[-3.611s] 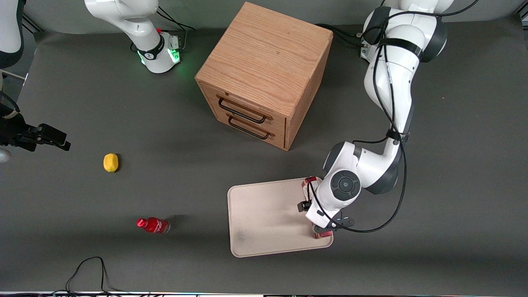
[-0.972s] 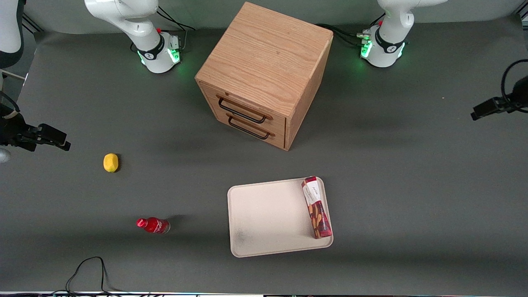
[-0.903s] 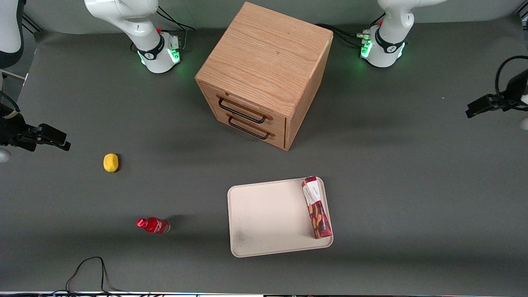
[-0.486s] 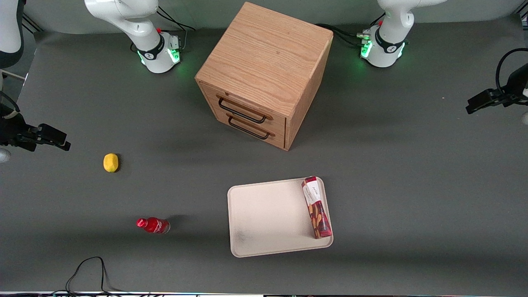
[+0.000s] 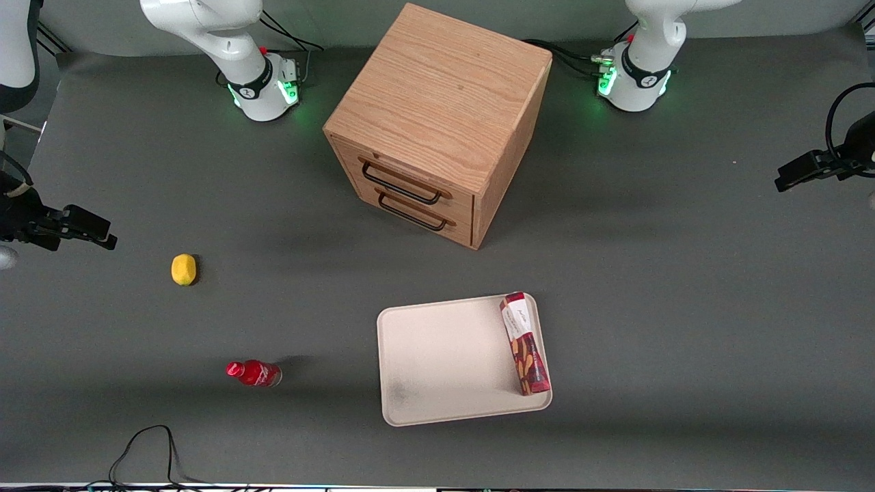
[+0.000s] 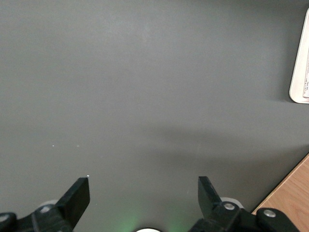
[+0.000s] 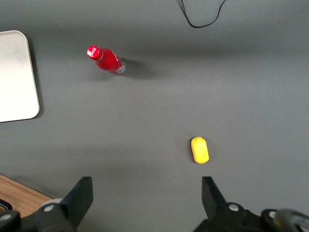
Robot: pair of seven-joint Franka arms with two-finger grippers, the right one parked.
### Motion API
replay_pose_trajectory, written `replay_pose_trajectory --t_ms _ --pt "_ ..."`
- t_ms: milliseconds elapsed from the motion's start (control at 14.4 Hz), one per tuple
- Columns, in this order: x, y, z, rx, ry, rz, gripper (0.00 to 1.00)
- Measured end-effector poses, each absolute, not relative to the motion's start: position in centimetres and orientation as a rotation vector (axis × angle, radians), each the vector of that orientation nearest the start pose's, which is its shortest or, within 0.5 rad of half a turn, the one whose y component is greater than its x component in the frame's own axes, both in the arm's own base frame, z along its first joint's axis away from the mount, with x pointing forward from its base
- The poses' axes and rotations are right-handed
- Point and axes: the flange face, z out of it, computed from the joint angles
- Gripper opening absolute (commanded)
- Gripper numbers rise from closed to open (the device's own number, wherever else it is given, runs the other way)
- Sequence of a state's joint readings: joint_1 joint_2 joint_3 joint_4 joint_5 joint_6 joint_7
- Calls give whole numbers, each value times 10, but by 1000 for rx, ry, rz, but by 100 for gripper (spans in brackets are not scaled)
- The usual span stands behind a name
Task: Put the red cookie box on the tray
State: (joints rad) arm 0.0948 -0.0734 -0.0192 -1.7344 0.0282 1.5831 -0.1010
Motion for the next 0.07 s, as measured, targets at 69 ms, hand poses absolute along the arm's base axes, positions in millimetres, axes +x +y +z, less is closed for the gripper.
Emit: replay_pose_trajectory --t_ms 69 --pt "527 43 589 -3097 -272 118 100"
